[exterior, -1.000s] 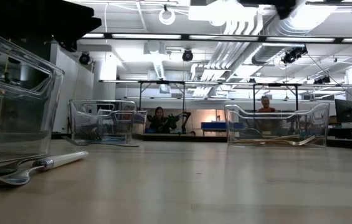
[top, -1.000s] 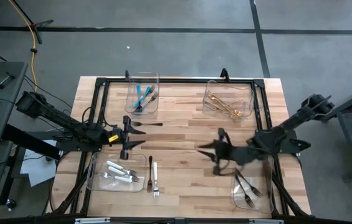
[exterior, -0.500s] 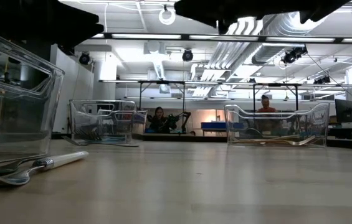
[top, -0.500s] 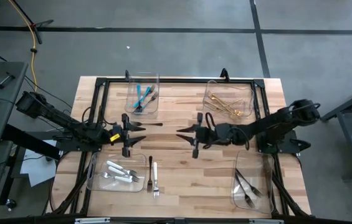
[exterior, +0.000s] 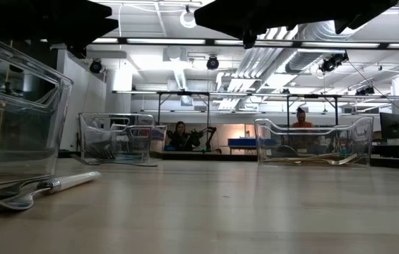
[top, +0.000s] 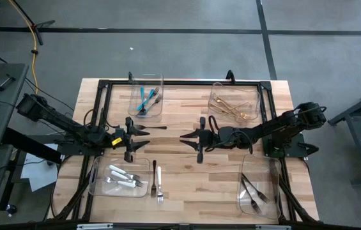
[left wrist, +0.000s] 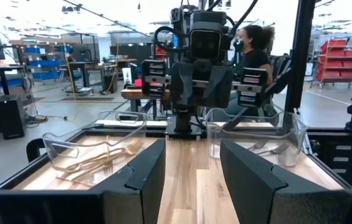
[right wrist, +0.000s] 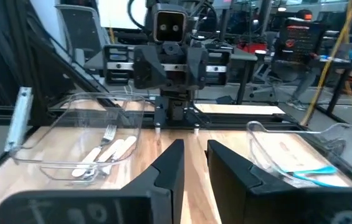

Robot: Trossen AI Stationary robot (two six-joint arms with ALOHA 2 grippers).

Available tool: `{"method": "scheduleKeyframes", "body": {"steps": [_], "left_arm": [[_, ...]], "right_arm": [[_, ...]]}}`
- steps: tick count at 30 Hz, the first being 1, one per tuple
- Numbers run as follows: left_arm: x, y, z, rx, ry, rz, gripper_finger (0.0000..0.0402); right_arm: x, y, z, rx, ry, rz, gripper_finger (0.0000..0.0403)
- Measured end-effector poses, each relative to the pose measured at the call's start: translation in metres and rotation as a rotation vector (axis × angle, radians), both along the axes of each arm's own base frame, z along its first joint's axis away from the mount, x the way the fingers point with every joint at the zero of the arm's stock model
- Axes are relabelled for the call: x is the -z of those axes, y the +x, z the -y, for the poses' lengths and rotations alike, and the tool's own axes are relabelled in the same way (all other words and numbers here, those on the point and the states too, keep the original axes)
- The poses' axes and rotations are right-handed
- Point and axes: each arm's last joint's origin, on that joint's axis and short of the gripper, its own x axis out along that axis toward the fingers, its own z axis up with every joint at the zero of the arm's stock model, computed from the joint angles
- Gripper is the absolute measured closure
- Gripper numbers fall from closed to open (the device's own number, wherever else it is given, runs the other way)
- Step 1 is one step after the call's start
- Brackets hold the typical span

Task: Sort silverware by color (type)
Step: Move the white fork to the center of the table

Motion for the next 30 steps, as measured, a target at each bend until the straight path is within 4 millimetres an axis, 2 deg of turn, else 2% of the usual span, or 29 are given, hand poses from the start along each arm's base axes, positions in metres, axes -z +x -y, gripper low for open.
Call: {"method": "scheduleKeyframes", "body": {"steps": [4,8,12,15,21,26,30], "left_arm": [[0.000,0.000,0.000,-0.002,0.001,-0.002,0.0255],[0.000,0.000,0.000,-0.002,0.002,-0.003,0.0255],[0.000,0.000,0.000,-0.003,0.008,-0.003,0.0255],[0.000,0.000,0.000,-0.006,0.036,-0.005,0.0255],[0.000,0.000,0.000,-0.007,0.036,-0.005,0.0255],[0.000,0.000,0.000,-0.006,0.036,-0.005,0.0255],[0.000,0.000,0.000,-0.008,0.053,-0.008,0.0255]], "right_arm": [[0.000,0.000,-0.001,-0.029,0.020,0.001,0.0338],[0.005,0.002,-0.002,-0.040,0.176,-0.014,0.0338],[0.023,0.009,-0.006,-0.117,0.207,-0.073,0.0338],[0.045,0.017,-0.012,-0.268,0.169,-0.131,0.0338],[0.079,0.053,-0.036,-0.486,-0.008,-0.214,0.0338],[0.094,0.089,-0.050,-0.542,-0.167,-0.312,0.0338],[0.103,0.113,-0.055,-0.539,-0.194,-0.410,0.0338]]}}
